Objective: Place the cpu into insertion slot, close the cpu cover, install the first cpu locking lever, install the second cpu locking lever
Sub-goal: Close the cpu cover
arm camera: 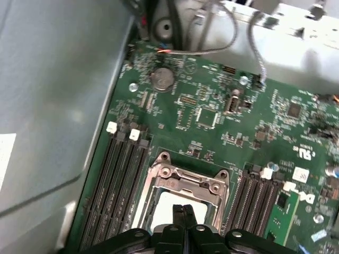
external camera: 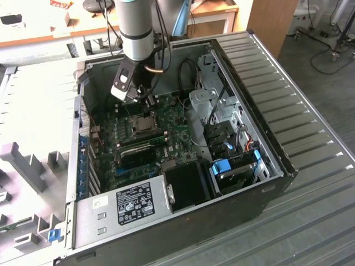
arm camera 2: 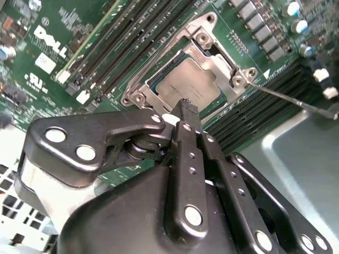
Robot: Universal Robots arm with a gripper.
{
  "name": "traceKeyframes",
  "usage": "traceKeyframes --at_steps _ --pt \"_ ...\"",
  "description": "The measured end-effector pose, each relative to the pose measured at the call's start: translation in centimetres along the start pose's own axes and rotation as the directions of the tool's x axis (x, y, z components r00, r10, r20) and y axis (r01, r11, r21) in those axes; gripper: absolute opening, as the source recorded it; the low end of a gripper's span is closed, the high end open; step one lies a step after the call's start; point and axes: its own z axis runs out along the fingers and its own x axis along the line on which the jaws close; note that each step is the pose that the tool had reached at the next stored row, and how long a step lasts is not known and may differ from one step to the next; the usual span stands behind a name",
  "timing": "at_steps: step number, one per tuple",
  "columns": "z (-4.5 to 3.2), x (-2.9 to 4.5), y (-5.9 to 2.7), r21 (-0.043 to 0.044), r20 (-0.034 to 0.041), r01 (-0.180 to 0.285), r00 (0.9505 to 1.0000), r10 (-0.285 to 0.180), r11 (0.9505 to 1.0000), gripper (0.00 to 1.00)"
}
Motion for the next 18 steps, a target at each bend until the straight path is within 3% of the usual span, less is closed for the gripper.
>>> traceKeyframes --at_steps 6,18 --pt "0.01 0.0 -0.01 0.0014 -0.0019 0.082 0.9967 -0.082 0.9967 0.1" --pt "0.01 0.0 -0.01 0.0015 -0.002 0.085 0.9963 -0.085 0.9963 0.1"
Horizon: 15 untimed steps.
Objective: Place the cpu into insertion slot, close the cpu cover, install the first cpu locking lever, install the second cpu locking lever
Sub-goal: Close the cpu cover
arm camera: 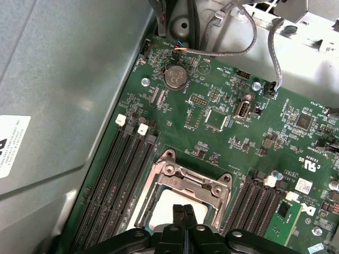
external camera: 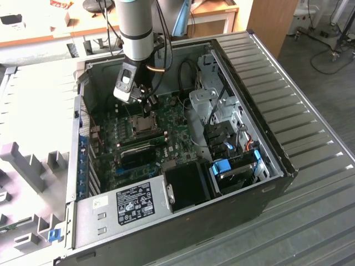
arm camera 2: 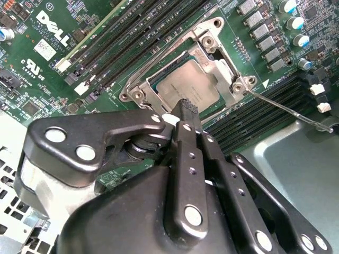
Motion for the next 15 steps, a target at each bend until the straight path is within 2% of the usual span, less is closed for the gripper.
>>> traceKeyframes --at_steps 4,8,15 --pt "0.0 0.0 0.0 0.0001 -0.0002 0.006 1.0 -0.006 1.0 0.1" --pt "0.0 0.0 0.0 0.0009 -0.0012 0.05 0.9988 -0.05 0.9988 0.1" --pt "0.01 0.0 0.0 0.0024 -0.0033 0.134 0.991 -0.134 0.991 0.1"
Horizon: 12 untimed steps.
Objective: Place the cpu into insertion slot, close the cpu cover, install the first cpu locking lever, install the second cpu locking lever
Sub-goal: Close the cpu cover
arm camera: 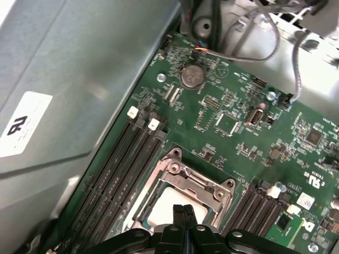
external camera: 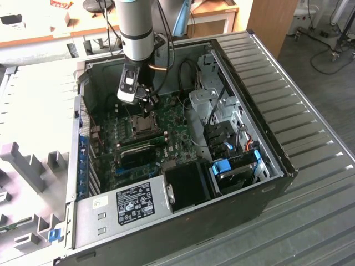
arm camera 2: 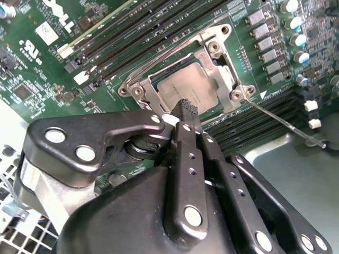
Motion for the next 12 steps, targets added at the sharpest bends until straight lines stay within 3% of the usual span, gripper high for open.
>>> traceKeyframes --at_steps 7,12 --pt "0.0 0.0 0.0 0.0016 -0.002 0.083 0.9965 -0.083 0.9965 0.1" --pt "0.0 0.0 0.0 0.0017 -0.0021 0.089 0.9961 -0.089 0.9961 0.1"
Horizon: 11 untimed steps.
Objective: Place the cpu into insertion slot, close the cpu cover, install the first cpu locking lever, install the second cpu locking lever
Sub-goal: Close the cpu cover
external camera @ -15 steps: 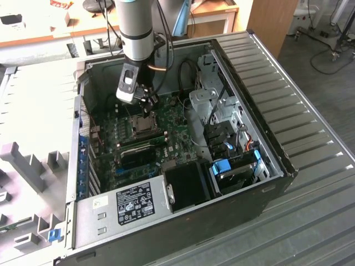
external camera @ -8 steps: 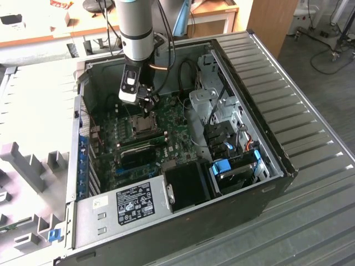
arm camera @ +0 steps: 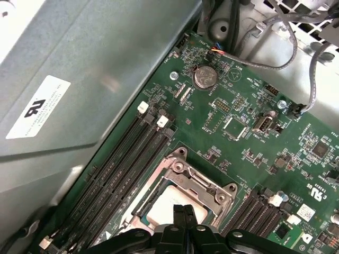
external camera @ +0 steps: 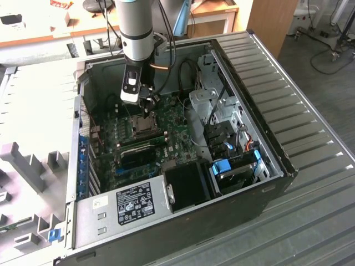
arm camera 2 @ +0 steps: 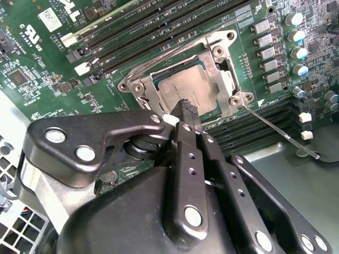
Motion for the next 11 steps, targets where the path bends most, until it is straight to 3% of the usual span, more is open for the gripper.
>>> traceKeyframes --at_steps 5,11 --pt "0.0 0.0 0.0 0.0003 -0.0003 0.015 0.9999 -0.015 0.9999 0.1" --pt "0.0 0.0 0.0 0.0019 -0.0024 0.103 0.9947 -0.103 0.9947 0.1"
